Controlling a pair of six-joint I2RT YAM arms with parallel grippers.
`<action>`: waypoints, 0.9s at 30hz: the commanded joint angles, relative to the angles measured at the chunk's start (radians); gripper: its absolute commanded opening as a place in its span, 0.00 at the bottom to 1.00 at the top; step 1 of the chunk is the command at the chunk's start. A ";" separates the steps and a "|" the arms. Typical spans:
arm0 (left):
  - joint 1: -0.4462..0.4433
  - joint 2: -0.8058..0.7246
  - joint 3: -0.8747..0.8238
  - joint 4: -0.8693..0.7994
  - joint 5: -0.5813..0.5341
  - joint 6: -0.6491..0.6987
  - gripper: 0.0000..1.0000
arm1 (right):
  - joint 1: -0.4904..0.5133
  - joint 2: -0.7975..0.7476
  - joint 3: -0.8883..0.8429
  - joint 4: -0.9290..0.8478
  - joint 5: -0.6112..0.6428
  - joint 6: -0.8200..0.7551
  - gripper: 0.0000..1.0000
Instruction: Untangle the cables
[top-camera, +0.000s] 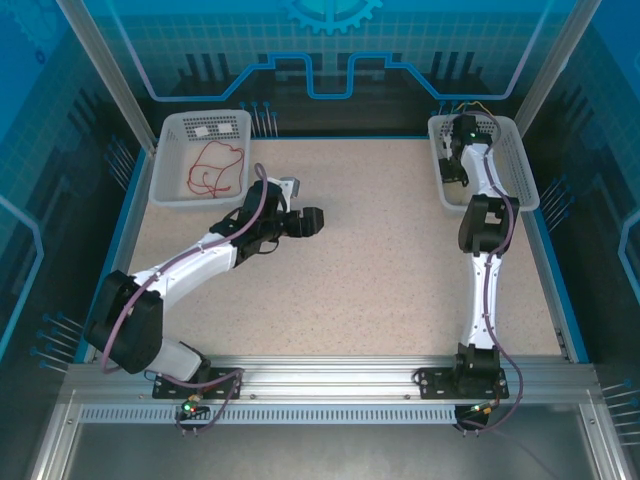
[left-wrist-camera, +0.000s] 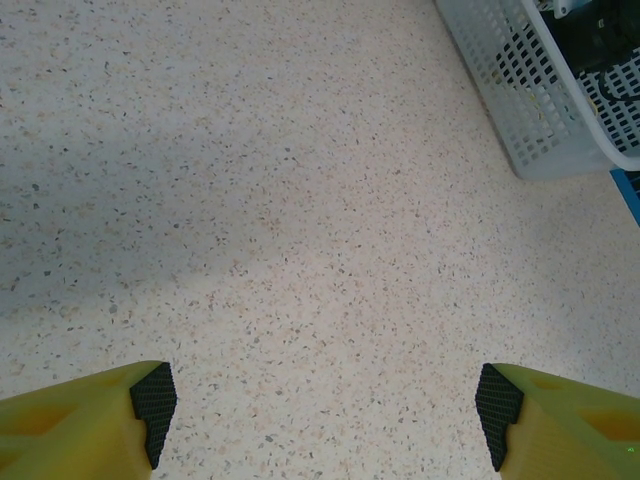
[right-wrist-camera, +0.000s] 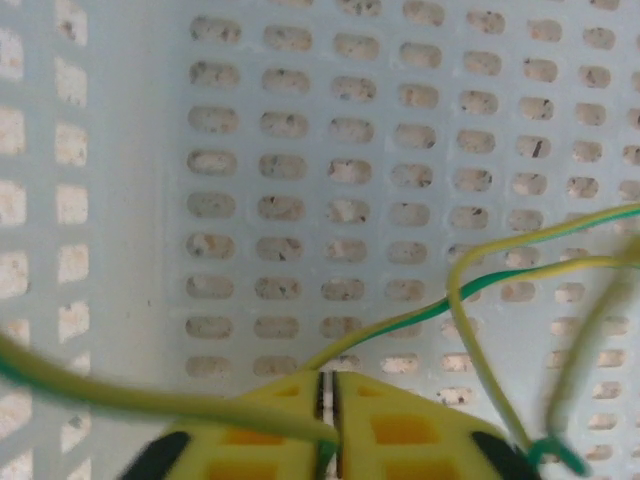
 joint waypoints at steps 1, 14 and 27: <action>-0.002 0.003 0.039 -0.026 -0.016 0.027 0.82 | -0.002 -0.023 -0.021 -0.102 -0.004 0.020 0.41; -0.002 -0.013 0.032 -0.023 -0.023 0.020 0.83 | -0.006 -0.270 -0.115 -0.147 0.032 0.069 0.61; -0.001 -0.043 0.015 -0.016 -0.054 0.034 0.83 | -0.009 -0.539 -0.330 -0.139 -0.009 0.154 0.69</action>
